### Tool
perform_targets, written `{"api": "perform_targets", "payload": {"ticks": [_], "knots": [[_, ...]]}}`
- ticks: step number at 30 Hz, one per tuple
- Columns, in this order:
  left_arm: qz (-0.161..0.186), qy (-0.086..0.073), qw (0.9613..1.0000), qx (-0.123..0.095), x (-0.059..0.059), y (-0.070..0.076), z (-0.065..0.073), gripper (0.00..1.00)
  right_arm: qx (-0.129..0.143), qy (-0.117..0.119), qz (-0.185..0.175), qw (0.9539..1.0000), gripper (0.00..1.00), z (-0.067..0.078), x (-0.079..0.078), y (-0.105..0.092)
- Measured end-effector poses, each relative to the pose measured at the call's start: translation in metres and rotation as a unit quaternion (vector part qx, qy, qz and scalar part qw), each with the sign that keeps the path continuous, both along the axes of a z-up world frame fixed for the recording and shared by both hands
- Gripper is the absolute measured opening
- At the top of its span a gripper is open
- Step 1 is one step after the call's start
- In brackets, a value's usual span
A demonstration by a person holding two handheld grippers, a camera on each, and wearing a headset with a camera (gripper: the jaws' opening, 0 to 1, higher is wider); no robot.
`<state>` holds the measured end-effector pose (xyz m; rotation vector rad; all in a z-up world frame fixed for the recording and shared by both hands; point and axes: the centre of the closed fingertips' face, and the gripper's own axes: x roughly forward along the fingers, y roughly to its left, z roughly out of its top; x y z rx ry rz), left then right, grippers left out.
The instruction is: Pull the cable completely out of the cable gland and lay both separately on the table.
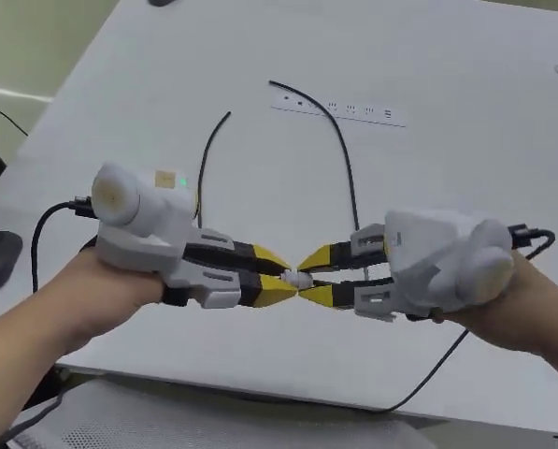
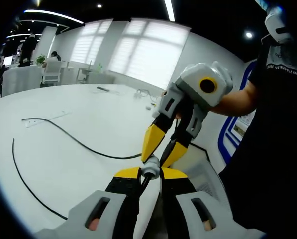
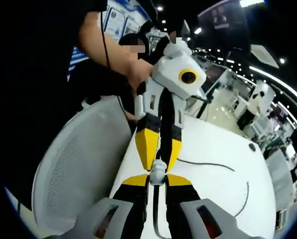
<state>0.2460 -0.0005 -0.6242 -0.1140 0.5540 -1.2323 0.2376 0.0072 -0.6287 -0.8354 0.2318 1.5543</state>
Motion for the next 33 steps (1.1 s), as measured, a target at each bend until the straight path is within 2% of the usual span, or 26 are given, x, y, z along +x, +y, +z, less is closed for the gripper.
{"api": "perform_targets", "payload": {"ticks": [2,6,10,12,18,21,23,26,29,31,33], "knots": [[0.001,0.002,1.0000,-0.002,0.000,0.000,0.000,0.14,0.003,-0.020,-0.001,0.9998,0.07,0.000,-0.001,0.000],[0.003,-0.001,1.0000,-0.004,0.001,0.000,0.002,0.15,0.015,-0.009,-0.015,0.9997,0.08,0.002,0.001,0.000],[0.004,-0.003,1.0000,-0.003,0.000,-0.001,0.002,0.15,0.014,-0.004,-0.020,0.9997,0.08,0.002,0.002,0.000],[0.005,-0.001,1.0000,-0.004,0.000,0.000,0.003,0.15,0.017,0.007,-0.026,0.9995,0.08,0.003,0.003,0.000],[0.002,-0.016,0.9999,0.005,0.000,0.003,0.002,0.15,0.031,0.034,-0.049,0.9977,0.11,0.007,0.004,0.001],[0.002,-0.023,0.9997,0.005,-0.001,0.005,0.003,0.15,0.039,0.040,-0.063,0.9965,0.14,0.009,0.006,0.000],[0.001,-0.027,0.9996,0.007,-0.001,0.006,0.003,0.15,0.048,0.047,-0.076,0.9949,0.15,0.012,0.007,-0.001],[-0.001,-0.035,0.9993,0.010,-0.001,0.008,0.004,0.15,0.056,0.074,-0.118,0.9887,0.20,0.013,0.011,-0.005],[-0.001,-0.037,0.9993,0.012,0.000,0.010,0.004,0.15,0.057,0.073,-0.127,0.9876,0.21,0.012,0.012,-0.008],[-0.002,-0.041,0.9991,0.012,0.000,0.012,0.005,0.15,0.061,0.085,-0.146,0.9838,0.21,0.009,0.010,-0.008],[-0.003,-0.044,0.9990,0.012,0.001,0.014,0.006,0.15,0.059,0.086,-0.158,0.9819,0.22,0.004,0.007,-0.007]]}}
